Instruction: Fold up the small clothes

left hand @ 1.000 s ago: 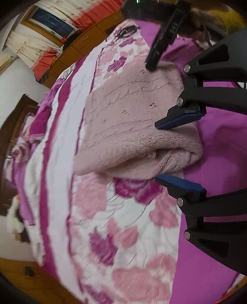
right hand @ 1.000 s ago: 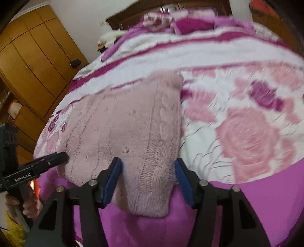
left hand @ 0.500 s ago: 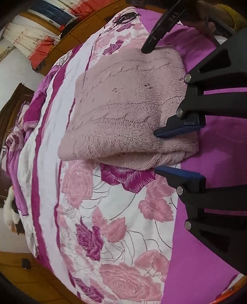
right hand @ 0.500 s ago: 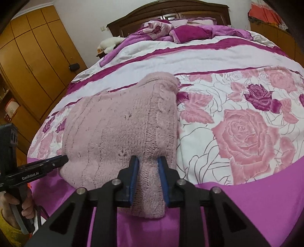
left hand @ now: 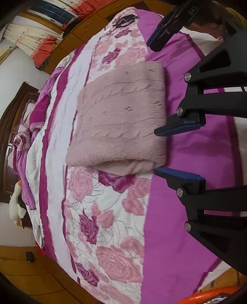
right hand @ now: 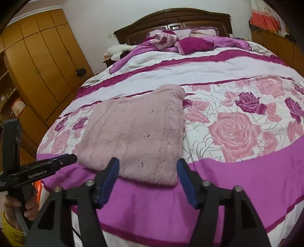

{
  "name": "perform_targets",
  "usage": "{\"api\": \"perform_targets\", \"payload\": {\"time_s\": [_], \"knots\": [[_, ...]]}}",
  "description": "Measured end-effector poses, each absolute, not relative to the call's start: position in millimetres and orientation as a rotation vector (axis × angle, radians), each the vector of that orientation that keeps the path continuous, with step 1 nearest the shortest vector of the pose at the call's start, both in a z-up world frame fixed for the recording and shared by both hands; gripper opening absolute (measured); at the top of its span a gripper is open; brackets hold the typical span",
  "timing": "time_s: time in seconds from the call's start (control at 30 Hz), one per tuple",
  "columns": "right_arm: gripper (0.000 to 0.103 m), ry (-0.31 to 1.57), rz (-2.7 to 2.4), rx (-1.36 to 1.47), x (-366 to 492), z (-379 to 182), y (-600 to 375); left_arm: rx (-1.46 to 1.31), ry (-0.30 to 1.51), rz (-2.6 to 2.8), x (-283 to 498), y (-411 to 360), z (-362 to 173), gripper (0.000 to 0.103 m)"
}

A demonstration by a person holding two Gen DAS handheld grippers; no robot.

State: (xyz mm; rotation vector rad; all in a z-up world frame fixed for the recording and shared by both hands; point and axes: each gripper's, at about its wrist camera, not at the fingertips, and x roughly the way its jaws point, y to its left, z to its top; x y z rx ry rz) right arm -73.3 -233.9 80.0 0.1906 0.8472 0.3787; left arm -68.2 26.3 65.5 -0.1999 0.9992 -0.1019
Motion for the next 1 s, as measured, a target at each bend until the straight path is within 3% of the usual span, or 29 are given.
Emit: {"api": "perform_targets", "payload": {"time_s": [0.13, 0.4, 1.0], "knots": [[0.083, 0.854, 0.375, 0.177, -84, 75, -230, -0.187, 1.015, -0.086, -78, 19, 58, 0.015], [0.090, 0.918, 0.326, 0.161, -89, 42, -231, -0.133, 1.052, -0.058, -80, 2, 31, 0.019], [0.094, 0.885, 0.275, 0.083, -92, 11, -223, -0.091, 0.997, -0.009, -83, -5, 12, 0.024]]}}
